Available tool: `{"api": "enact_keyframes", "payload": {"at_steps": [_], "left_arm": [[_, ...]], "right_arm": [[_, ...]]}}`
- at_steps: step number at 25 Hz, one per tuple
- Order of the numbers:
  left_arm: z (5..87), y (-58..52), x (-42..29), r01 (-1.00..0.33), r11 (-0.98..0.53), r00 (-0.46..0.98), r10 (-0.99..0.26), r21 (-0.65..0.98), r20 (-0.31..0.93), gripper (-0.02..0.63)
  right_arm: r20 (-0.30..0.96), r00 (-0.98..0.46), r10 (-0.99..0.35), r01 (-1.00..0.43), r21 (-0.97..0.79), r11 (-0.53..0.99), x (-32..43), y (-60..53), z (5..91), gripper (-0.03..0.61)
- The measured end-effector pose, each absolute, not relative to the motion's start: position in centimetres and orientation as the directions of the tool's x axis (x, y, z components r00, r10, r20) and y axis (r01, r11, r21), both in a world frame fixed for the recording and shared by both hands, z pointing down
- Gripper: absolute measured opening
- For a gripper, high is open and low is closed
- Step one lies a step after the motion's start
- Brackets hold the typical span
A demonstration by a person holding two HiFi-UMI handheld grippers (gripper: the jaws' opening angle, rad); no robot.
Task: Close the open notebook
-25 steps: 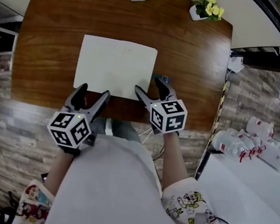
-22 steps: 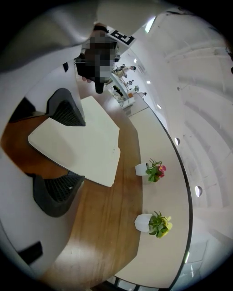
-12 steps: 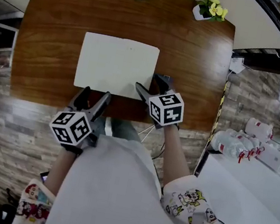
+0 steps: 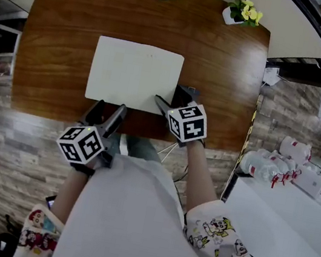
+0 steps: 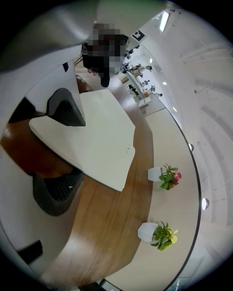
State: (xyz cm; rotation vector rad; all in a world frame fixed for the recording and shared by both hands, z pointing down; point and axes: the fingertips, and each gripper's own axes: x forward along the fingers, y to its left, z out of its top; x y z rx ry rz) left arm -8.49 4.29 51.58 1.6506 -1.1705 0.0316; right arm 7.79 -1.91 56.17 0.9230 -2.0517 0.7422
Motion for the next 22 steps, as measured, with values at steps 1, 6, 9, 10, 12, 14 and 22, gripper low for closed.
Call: {"api": "enact_keyframes", "payload": {"at_steps": [1,6,9,10,12,14,22], "left_arm": [[51.6,4.3,-8.5,-0.685,0.050,0.520,-0.665,0.727,0.536,0.348],[51.9,4.6,-8.4,-0.638,0.105,0.519,-0.673,0.763,0.527,0.347],[52.1,4.7,-8.3,-0.588,0.141,0.529,-0.678,0.797,0.510,0.347],[52.2,4.8,-8.2,-0.571,0.151,0.533,-0.679,0.807,0.505,0.347],[52.3,4.9,-7.9,-0.543,0.163,0.540,-0.683,0.823,0.492,0.348],[52.2,4.8,-7.5,-0.503,0.176,0.548,-0.692,0.846,0.470,0.347],[52.4,4.5,-7.1,-0.310,0.292,0.538,-0.731,0.905,0.421,0.348]], "right_arm": [[0.817,-0.453,-0.356,-0.798,-0.194,0.571,7.8,-1.9,56.2,0.304],[0.820,-0.452,-0.351,-0.799,-0.198,0.568,7.8,-1.9,56.0,0.304],[0.824,-0.449,-0.345,-0.800,-0.198,0.567,7.8,-1.9,56.1,0.304],[0.826,-0.448,-0.342,-0.799,-0.199,0.567,7.8,-1.9,56.1,0.304],[0.830,-0.446,-0.335,-0.798,-0.200,0.568,7.8,-1.9,56.2,0.304],[0.831,-0.446,-0.332,-0.797,-0.201,0.569,7.8,-1.9,56.2,0.304],[0.832,-0.446,-0.329,-0.796,-0.202,0.570,7.8,-1.9,56.1,0.304]]}}
